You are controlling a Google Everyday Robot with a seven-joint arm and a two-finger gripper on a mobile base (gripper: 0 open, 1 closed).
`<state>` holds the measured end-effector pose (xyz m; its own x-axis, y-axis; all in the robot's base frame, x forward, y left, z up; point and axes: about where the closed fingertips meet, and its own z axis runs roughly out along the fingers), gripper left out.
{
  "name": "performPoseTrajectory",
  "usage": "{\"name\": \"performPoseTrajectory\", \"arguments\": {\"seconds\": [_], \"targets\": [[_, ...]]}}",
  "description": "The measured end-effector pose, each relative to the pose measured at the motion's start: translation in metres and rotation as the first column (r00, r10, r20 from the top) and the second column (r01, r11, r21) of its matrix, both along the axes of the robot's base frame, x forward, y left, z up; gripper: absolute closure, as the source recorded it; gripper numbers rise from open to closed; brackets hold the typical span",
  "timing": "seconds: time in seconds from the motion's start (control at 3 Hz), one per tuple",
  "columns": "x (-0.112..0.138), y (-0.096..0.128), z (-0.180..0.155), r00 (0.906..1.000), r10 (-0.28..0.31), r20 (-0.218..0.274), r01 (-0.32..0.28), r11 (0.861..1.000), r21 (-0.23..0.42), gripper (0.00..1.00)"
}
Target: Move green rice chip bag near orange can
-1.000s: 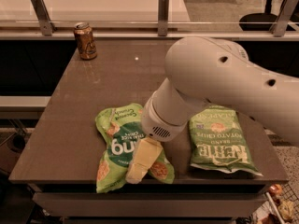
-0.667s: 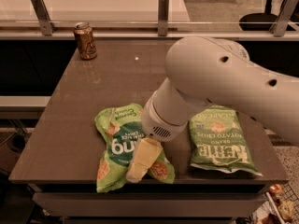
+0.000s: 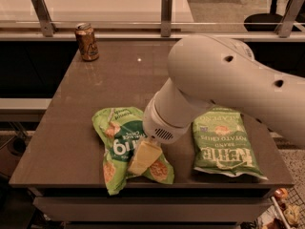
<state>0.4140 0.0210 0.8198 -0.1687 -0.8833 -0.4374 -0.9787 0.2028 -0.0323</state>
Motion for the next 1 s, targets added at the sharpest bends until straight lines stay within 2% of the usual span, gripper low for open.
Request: {"name": "performPoseTrajectory", "arguments": {"seconds": [0.33, 0.67, 1.0], "targets": [[-0.0001, 0.0000, 0.0025, 1.0000, 0.000, 0.000, 0.000, 1.000, 0.000, 0.88], [-0.0008, 0.0007, 0.0047, 1.0000, 0.002, 0.003, -0.002, 1.000, -0.001, 1.00], [-0.0002, 0.0004, 0.0090, 1.0000, 0.000, 0.006, 0.000, 1.000, -0.015, 1.00]]}}
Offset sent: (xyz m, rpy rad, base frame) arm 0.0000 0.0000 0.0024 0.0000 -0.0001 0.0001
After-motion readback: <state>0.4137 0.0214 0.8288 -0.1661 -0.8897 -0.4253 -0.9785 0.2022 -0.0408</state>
